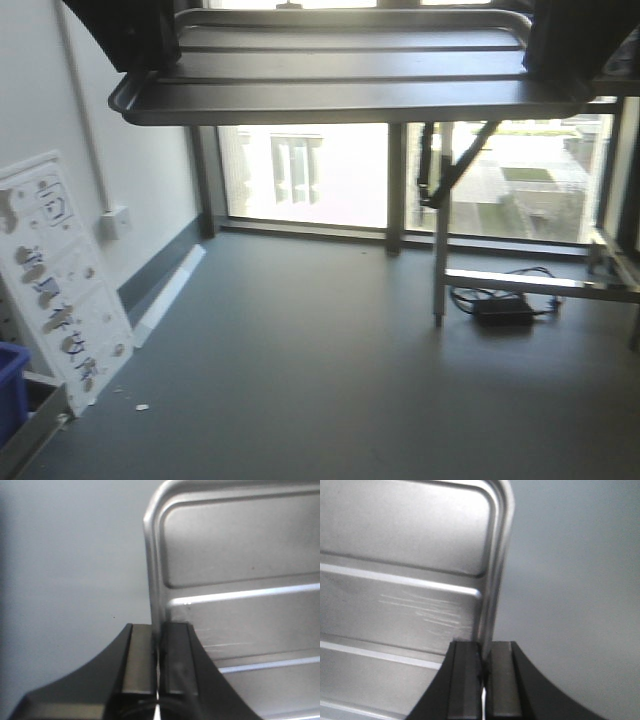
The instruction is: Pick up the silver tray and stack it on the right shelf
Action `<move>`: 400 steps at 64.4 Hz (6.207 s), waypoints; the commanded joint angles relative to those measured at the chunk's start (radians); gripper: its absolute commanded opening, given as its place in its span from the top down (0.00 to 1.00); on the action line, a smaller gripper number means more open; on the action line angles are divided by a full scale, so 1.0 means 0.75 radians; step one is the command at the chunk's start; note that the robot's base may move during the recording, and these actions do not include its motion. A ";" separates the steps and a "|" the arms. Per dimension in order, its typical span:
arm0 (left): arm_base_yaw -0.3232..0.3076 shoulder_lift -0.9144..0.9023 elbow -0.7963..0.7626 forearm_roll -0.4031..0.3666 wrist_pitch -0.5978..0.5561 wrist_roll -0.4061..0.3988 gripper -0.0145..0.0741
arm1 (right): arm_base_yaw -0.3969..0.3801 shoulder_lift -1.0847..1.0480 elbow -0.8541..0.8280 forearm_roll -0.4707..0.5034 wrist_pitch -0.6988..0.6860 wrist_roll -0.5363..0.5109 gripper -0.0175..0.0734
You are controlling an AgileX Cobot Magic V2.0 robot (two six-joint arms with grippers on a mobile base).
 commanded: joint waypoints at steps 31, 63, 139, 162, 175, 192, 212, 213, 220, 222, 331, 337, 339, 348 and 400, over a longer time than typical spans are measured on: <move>-0.017 -0.057 -0.042 -0.021 0.102 0.041 0.94 | 0.002 -0.044 -0.040 -0.011 -0.090 -0.033 0.75; -0.017 -0.057 -0.042 -0.022 0.102 0.041 0.94 | 0.002 -0.044 -0.040 -0.011 -0.091 -0.033 0.75; -0.017 -0.057 -0.042 -0.022 0.102 0.041 0.94 | 0.002 -0.044 -0.040 -0.011 -0.091 -0.033 0.75; -0.017 -0.057 -0.042 -0.022 0.102 0.041 0.94 | 0.002 -0.044 -0.040 -0.011 -0.091 -0.033 0.75; -0.017 -0.057 -0.042 -0.022 0.100 0.041 0.94 | 0.002 -0.044 -0.040 -0.011 -0.091 -0.033 0.75; -0.017 -0.057 -0.042 -0.019 0.008 0.041 0.94 | 0.002 -0.044 -0.040 -0.011 -0.092 -0.033 0.75; -0.017 -0.037 -0.042 -0.009 -0.145 0.047 0.94 | -0.002 -0.041 -0.040 -0.013 -0.138 -0.059 0.75; -0.017 -0.033 -0.042 -0.009 -0.158 0.050 0.94 | -0.006 -0.041 -0.040 -0.013 -0.141 -0.065 0.75; -0.017 0.017 -0.045 -0.007 -0.227 0.053 0.94 | -0.047 -0.019 -0.040 -0.013 -0.142 -0.098 0.75; -0.017 0.032 -0.046 -0.007 -0.242 0.053 0.94 | -0.066 -0.005 -0.040 -0.013 -0.142 -0.104 0.75; 0.142 0.252 -0.068 -0.111 -0.472 0.173 0.41 | -0.227 0.302 -0.130 -0.045 -0.267 -0.166 0.20; 0.125 0.143 -0.061 -0.090 -0.450 0.173 0.52 | -0.223 0.220 -0.114 -0.045 -0.244 -0.199 0.34; 0.111 0.096 -0.049 -0.055 -0.444 0.173 0.57 | -0.222 0.189 -0.099 -0.045 -0.242 -0.224 0.40; 0.033 -0.090 0.091 0.102 -0.457 0.158 0.76 | -0.222 0.008 0.041 -0.050 -0.276 -0.244 0.68; 0.011 -1.333 1.329 0.113 -1.174 0.157 0.95 | -0.222 -1.427 1.087 -0.058 -0.722 -0.265 0.75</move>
